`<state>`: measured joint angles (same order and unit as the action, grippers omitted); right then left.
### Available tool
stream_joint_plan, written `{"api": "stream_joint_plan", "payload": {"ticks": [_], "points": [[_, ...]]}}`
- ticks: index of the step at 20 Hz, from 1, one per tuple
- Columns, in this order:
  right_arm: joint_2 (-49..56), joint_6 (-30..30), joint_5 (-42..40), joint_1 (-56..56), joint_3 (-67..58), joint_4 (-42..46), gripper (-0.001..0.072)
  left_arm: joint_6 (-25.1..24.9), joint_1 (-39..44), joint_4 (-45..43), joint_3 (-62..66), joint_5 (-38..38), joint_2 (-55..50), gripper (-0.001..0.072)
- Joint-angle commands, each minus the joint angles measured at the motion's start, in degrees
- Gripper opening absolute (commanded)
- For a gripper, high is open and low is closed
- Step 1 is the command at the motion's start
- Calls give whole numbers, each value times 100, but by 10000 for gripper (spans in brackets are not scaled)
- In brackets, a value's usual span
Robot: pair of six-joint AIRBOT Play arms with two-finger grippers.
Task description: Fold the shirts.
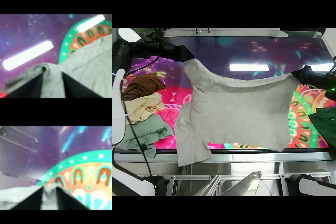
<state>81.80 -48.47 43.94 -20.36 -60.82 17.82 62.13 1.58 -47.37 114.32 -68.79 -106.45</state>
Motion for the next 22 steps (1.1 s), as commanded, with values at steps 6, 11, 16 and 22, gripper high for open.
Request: {"api": "stream_joint_plan", "payload": {"ticks": [6,11,16,22], "points": [[85,48,2151,-1335,-468,-101,18,758,-1541,-177,-1043,-1440,686,314],[-833,-1222,2809,-1563,295,2280,17,798,-1869,-1226,-3499,-1495,1451,313],[-1449,-1379,2793,-1578,1108,2763,17,470,-1650,-1318,-4275,-1318,1139,312],[-1628,-1377,2861,-1574,1152,2743,17,437,-1174,-1657,-4258,-1093,752,312]]}}
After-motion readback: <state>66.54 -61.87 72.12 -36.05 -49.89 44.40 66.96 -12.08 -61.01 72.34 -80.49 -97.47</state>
